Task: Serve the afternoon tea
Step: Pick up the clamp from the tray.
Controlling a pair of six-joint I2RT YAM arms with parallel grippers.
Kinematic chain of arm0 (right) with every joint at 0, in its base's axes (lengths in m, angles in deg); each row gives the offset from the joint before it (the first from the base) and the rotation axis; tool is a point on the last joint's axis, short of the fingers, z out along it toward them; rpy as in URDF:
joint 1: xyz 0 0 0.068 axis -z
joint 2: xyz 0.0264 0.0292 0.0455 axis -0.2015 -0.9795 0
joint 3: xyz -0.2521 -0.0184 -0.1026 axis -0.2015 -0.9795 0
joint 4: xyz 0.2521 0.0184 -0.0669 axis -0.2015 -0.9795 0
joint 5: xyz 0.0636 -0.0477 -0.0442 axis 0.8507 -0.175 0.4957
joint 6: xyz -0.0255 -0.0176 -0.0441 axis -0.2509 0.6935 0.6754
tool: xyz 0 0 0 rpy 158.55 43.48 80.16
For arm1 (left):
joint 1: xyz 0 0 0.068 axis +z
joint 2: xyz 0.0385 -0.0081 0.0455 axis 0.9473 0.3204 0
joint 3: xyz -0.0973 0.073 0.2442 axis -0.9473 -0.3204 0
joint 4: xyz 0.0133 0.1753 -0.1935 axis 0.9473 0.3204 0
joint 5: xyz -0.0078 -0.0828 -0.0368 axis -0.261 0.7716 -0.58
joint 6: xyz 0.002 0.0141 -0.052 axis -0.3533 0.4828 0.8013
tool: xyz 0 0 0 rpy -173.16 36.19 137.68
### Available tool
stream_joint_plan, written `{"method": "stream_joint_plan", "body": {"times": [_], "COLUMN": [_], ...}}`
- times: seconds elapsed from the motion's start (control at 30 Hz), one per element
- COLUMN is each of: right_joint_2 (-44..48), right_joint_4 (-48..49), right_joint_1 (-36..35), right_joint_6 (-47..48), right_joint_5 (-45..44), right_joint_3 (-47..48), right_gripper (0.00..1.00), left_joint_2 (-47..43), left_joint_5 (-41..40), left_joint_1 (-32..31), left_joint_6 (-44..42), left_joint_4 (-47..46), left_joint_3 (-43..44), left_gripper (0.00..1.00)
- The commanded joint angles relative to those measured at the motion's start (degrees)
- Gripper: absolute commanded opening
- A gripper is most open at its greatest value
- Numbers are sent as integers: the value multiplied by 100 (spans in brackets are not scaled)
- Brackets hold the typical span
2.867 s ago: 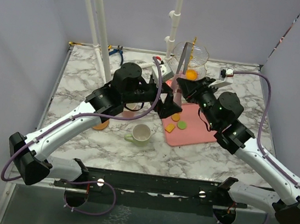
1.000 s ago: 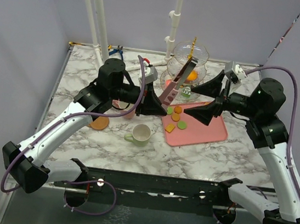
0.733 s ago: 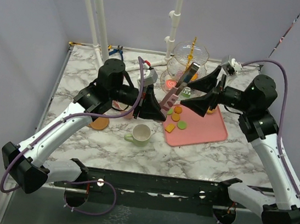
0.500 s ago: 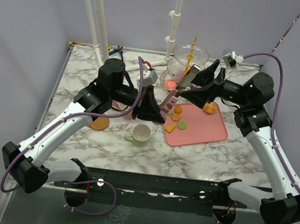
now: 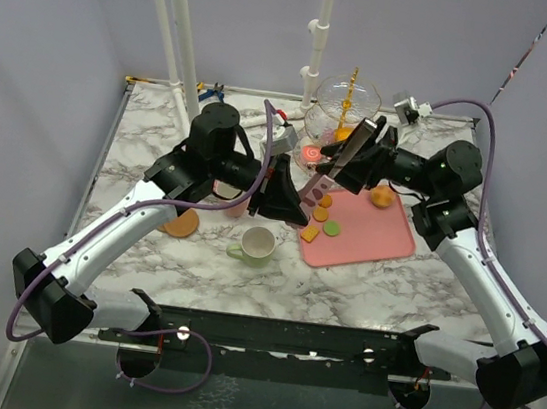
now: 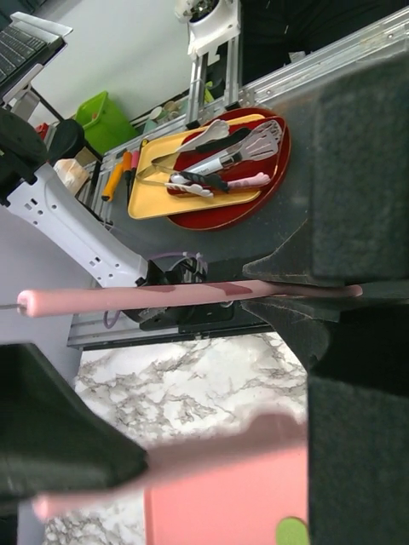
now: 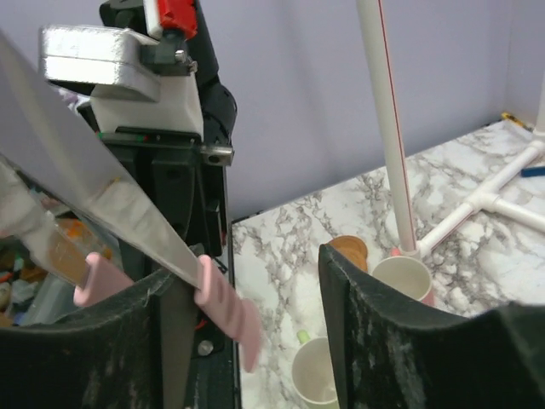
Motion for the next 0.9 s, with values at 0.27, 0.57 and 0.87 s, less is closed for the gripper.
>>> {"method": "stream_joint_plan", "body": {"times": [0.27, 0.57, 0.87], "right_joint_2": [258, 33, -187], "right_joint_4": [-1104, -1181, -805], "right_joint_1": [-168, -106, 26], "right_joint_6": [1615, 2072, 1549], "right_joint_5": [-2403, -3416, -3139], "right_joint_3": [-95, -227, -195], "right_gripper": [26, 18, 19], "left_joint_2": [-49, -251, -395], "left_joint_5": [177, 227, 237], "left_joint_1": [-196, -416, -616], "left_joint_6": [141, 257, 289], "left_joint_4": [-228, -231, -229], "left_joint_3": [258, 273, 299], "left_gripper": [0, 0, 0]}}
